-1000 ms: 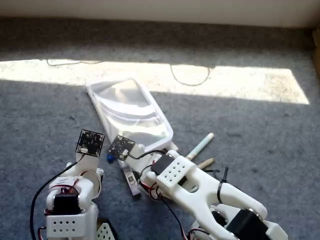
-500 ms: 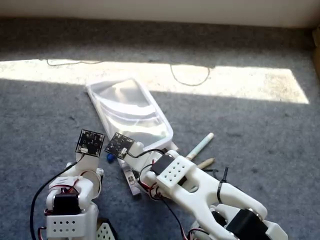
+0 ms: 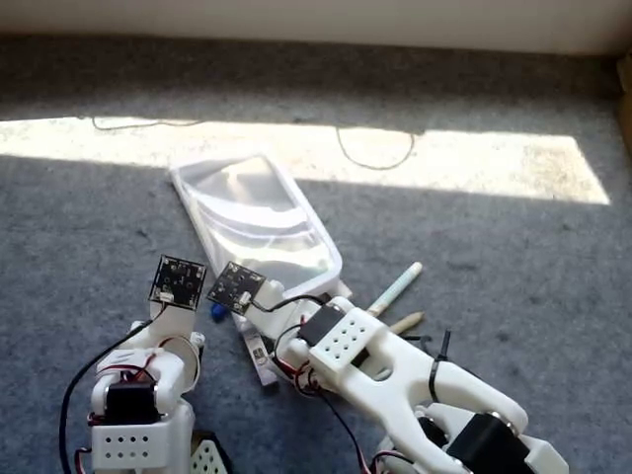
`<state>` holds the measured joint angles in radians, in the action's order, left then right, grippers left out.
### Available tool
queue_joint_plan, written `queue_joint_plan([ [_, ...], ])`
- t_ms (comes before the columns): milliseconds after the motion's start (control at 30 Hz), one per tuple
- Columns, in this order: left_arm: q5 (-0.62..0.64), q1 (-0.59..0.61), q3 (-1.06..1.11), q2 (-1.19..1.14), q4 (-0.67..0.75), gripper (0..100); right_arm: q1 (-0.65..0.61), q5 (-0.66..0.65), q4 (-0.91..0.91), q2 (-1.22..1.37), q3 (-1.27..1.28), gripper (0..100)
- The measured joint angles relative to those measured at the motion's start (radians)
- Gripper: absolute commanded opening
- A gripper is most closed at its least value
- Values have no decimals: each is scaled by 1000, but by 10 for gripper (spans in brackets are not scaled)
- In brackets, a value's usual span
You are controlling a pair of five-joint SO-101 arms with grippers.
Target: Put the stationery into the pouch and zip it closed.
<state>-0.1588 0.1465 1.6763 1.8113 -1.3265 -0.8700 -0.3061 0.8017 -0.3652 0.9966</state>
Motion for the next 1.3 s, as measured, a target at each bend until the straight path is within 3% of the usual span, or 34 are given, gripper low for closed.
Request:
queue_joint_plan([
  [533, 0, 0, 0, 0, 0, 8, 0, 0, 0, 2, 15, 134],
  [867, 0, 0, 0, 0, 0, 8, 2, 0, 0, 2, 15, 7],
  [1300, 0, 0, 0, 0, 0, 8, 14, 71, 68, -143, 15, 5],
])
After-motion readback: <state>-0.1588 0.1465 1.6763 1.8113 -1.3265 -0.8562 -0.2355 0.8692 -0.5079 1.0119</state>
